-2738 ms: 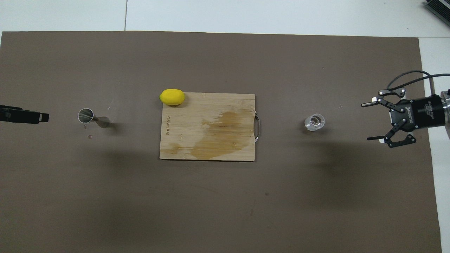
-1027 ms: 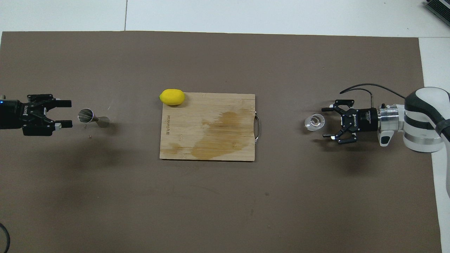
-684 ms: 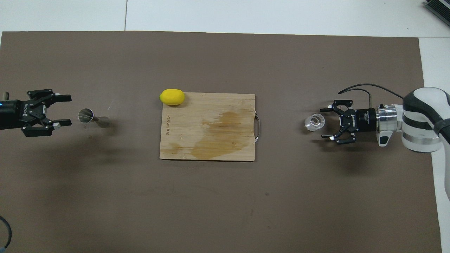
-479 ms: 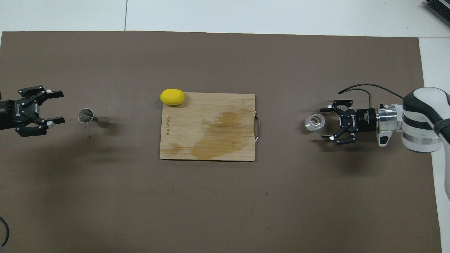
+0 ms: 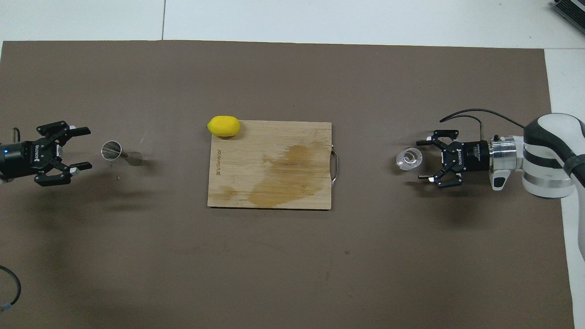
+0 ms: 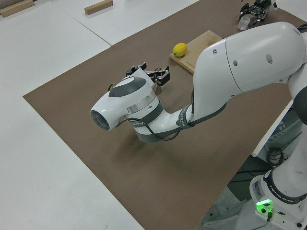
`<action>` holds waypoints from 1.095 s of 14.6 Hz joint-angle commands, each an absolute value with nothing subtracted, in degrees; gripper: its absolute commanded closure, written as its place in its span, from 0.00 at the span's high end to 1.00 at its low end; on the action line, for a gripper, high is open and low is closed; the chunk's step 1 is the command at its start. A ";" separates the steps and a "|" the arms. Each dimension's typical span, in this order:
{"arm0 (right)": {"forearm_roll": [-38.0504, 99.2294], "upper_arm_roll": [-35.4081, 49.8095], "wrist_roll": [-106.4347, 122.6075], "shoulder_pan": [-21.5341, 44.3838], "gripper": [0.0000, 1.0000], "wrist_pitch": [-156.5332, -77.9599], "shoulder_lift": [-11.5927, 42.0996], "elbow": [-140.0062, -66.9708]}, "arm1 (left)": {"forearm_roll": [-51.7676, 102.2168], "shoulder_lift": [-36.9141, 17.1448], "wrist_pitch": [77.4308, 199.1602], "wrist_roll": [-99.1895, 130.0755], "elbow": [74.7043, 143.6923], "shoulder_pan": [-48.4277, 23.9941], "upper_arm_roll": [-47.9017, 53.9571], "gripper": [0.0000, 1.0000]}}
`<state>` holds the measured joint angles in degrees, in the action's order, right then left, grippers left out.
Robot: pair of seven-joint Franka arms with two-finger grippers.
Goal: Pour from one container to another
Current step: 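Advance the left gripper to the metal cup while the right gripper surrounds the glass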
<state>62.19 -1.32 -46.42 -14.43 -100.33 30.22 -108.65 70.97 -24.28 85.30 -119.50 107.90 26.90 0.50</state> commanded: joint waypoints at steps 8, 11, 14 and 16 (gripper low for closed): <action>63.98 -1.23 -44.30 -14.24 1.00 -102.74 29.79 -110.30 | 74.88 -26.98 83.94 -134.10 112.76 27.69 0.79 1.00; 63.99 -1.23 -44.21 -13.10 1.00 -103.27 29.71 -110.92 | 76.02 -28.04 83.06 -137.98 113.99 27.51 0.79 1.00; 63.98 -1.23 -44.21 -13.01 1.00 -103.27 29.71 -111.01 | 76.20 -27.95 82.62 -139.39 114.26 27.51 0.79 1.00; 64.07 -1.23 -44.21 -12.48 1.00 -103.27 29.71 -111.01 | 76.81 -27.95 82.44 -139.39 114.26 27.51 0.79 1.00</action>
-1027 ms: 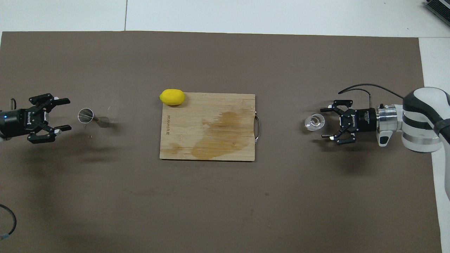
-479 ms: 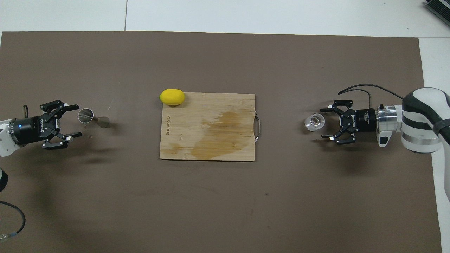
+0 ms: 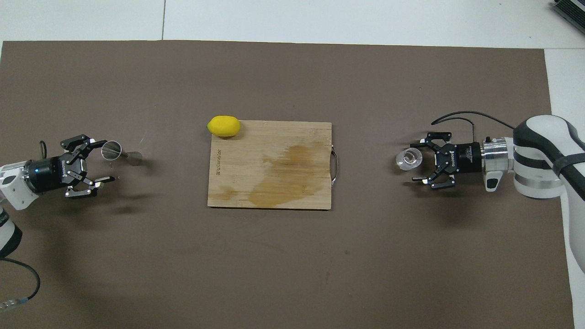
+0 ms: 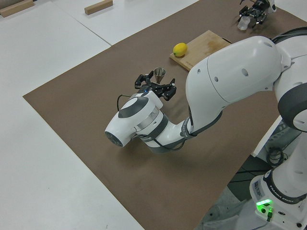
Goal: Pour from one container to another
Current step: 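Advance the left gripper to the metal cup while the right gripper surrounds the glass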
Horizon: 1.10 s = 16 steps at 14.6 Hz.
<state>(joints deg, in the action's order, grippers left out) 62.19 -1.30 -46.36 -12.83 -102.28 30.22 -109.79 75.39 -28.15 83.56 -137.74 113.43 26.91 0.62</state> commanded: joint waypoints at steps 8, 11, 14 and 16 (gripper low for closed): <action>64.07 -1.23 -44.12 -11.87 1.00 -103.27 29.71 -111.01 | 79.89 -28.04 83.40 -140.27 114.17 26.46 0.79 1.00; 64.07 -1.23 -44.21 -11.86 1.00 -103.27 29.71 -111.01 | 80.15 -28.04 84.54 -141.94 114.08 25.75 0.79 1.00; 64.07 -1.23 -44.21 -11.87 1.00 -103.27 29.71 -111.01 | 80.51 -28.12 86.30 -143.25 114.17 25.58 0.79 1.00; 64.07 -1.23 -44.03 -11.78 0.99 -103.27 29.71 -111.01 | 80.60 -28.21 86.75 -143.61 114.17 25.58 0.79 1.00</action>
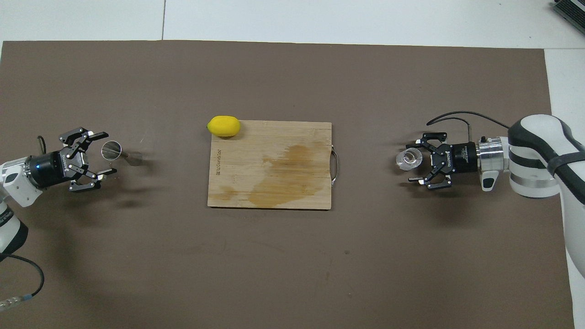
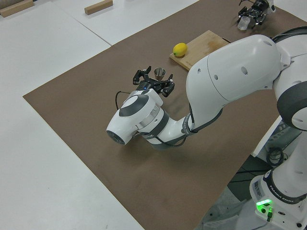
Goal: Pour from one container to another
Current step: 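Advance the left gripper to the metal cup while the right gripper surrounds the glass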
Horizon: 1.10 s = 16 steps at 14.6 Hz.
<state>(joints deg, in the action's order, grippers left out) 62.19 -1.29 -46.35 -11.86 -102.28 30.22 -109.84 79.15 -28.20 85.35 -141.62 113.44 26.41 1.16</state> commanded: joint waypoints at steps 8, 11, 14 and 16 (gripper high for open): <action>64.07 -1.14 -43.77 -11.78 0.90 -103.27 29.71 -111.01 | 80.77 -28.21 86.84 -143.61 114.61 25.58 0.79 0.87; 64.07 -1.14 -43.86 -11.78 0.89 -103.18 29.71 -111.01 | 80.77 -28.13 86.84 -143.61 114.61 25.58 0.79 0.77; 64.07 -1.14 -43.86 -11.78 0.78 -103.18 29.71 -111.01 | 80.77 -28.13 86.84 -143.61 114.61 25.66 0.79 0.57; 64.16 -1.14 -43.77 -11.86 0.37 -102.92 29.62 -111.01 | 80.77 -28.13 86.84 -143.61 114.61 25.66 0.79 0.44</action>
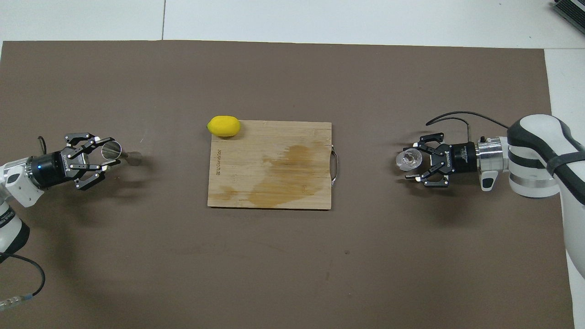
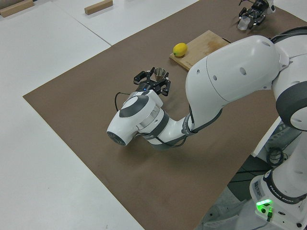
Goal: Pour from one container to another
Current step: 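Close the left gripper on the metal cup and the right gripper on the glass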
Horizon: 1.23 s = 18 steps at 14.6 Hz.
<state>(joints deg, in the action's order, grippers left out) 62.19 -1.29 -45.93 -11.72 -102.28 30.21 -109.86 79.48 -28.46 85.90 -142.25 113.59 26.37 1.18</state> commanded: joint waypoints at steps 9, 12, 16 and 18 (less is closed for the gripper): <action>64.07 -1.14 -44.12 -11.95 0.00 -102.30 29.71 -110.13 | 80.95 -27.78 85.96 -142.21 114.08 25.32 1.14 0.20; 64.07 -1.14 -44.38 -11.95 0.00 -102.30 29.62 -110.04 | 80.95 -26.99 85.17 -140.72 114.08 24.00 1.23 0.19; 63.11 -1.32 -47.63 -11.95 0.00 -102.22 28.57 -107.93 | 80.95 -24.70 83.85 -138.53 114.52 22.68 1.23 0.18; 62.93 -1.41 -47.81 -11.95 0.00 -102.22 27.78 -107.58 | 80.95 -23.12 82.80 -135.98 115.22 21.63 1.23 0.18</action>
<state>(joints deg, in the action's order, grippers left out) 62.30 -1.40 -46.77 -11.72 -102.28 29.24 -107.83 80.04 -25.99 84.16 -138.64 113.48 22.89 1.91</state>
